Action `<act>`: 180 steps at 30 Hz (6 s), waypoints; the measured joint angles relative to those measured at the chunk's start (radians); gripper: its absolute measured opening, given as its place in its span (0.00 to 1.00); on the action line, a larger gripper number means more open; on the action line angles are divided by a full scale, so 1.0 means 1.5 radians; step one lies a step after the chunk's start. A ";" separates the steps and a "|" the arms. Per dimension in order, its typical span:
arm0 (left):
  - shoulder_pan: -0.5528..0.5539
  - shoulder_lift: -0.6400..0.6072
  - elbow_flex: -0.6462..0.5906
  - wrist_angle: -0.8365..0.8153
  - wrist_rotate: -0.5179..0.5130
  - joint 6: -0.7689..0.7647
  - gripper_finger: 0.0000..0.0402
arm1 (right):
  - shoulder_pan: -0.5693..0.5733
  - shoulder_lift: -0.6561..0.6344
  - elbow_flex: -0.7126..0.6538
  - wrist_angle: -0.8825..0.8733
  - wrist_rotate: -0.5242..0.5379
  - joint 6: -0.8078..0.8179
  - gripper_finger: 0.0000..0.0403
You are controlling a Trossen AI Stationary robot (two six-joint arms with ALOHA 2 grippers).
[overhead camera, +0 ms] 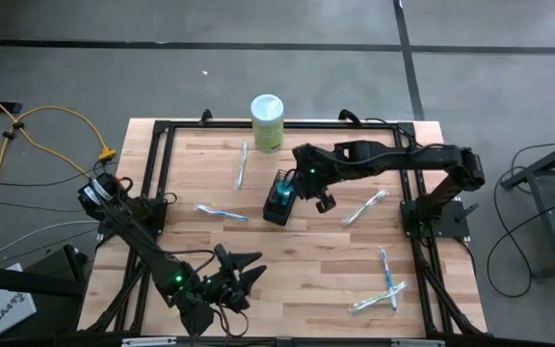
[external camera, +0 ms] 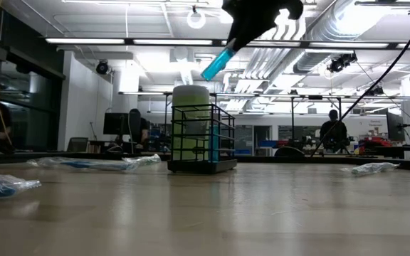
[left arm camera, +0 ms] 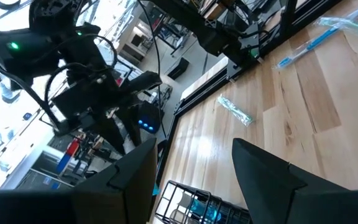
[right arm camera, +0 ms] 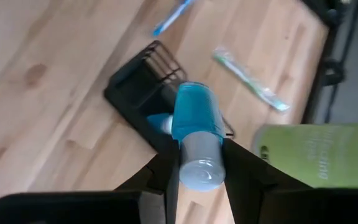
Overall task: Pick & Place toothbrushing station
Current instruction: Put the blue mouthwash into the middle section of the black wire organizer
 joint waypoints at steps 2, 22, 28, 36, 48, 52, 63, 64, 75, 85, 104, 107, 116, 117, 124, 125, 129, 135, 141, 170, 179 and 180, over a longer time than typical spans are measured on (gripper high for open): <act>0.005 0.000 0.000 0.000 0.000 0.000 0.50 | -0.007 -0.001 0.006 0.018 0.010 -0.018 0.22; 0.052 0.000 0.000 0.000 0.009 0.003 0.50 | -0.075 0.011 0.041 -0.087 -0.110 -0.021 0.22; 0.060 0.000 0.000 0.001 0.010 0.010 0.50 | -0.040 0.014 0.042 -0.107 -0.100 -0.065 0.22; 0.064 0.000 0.000 0.000 0.009 0.002 0.50 | 0.026 0.016 0.041 -0.112 -0.026 -0.181 0.22; 0.063 0.000 0.000 0.000 0.004 -0.013 0.50 | 0.079 0.040 0.041 -0.141 0.094 -0.313 0.22; 0.060 0.000 0.000 0.000 0.004 -0.015 0.50 | 0.083 0.068 0.041 -0.123 0.101 -0.363 0.22; 0.047 0.000 0.000 -0.001 -0.013 -0.010 0.50 | 0.082 0.107 0.041 -0.080 0.159 -0.432 0.22; 0.047 0.000 0.000 -0.001 -0.012 -0.011 0.50 | 0.082 0.107 0.041 -0.077 0.160 -0.432 0.22; 0.046 0.000 0.000 -0.015 -0.012 -0.025 0.50 | 0.082 0.107 0.041 -0.082 0.140 -0.432 0.22; 0.051 0.000 0.000 -0.015 -0.015 -0.009 0.50 | 0.082 0.107 0.041 -0.076 0.111 -0.436 0.22; 0.041 0.000 0.000 -0.015 -0.026 -0.035 0.50 | 0.051 0.107 0.041 -0.065 0.042 -0.437 0.22; 0.041 0.000 0.000 -0.015 -0.026 -0.035 0.50 | 0.046 0.107 0.041 -0.055 0.036 -0.437 0.22; 0.041 0.000 0.000 -0.015 -0.026 -0.040 0.50 | 0.041 0.107 0.041 -0.056 -0.006 -0.435 0.22; 0.041 0.000 0.000 -0.015 -0.026 -0.040 0.50 | 0.040 0.107 0.041 -0.056 -0.011 -0.434 0.22; 0.041 0.000 0.000 -0.015 -0.026 -0.046 0.50 | 0.040 0.107 0.041 -0.066 -0.016 -0.434 0.22; 0.041 0.000 0.000 -0.015 -0.026 -0.046 0.50 | 0.040 0.107 0.041 -0.068 -0.017 -0.432 0.22; 0.041 0.000 0.000 -0.015 -0.026 -0.047 0.50 | 0.038 0.107 0.041 -0.072 -0.019 -0.430 0.22; 0.041 0.000 0.000 -0.015 -0.026 -0.050 0.50 | 0.019 0.107 0.041 -0.079 -0.042 -0.415 0.22; 0.041 0.000 0.000 -0.015 -0.026 -0.050 0.50 | -0.001 0.107 0.041 -0.081 -0.074 -0.414 0.22; 0.041 0.000 0.000 -0.015 -0.030 -0.035 0.50 | -0.044 0.163 0.040 -0.063 -0.139 -0.411 0.22; 0.041 0.000 0.000 -0.016 -0.031 -0.034 0.50 | -0.050 0.183 0.041 -0.057 -0.154 -0.402 0.22; 0.041 0.000 0.000 -0.016 -0.031 -0.034 0.50 | -0.050 0.184 0.041 -0.058 -0.154 -0.397 0.22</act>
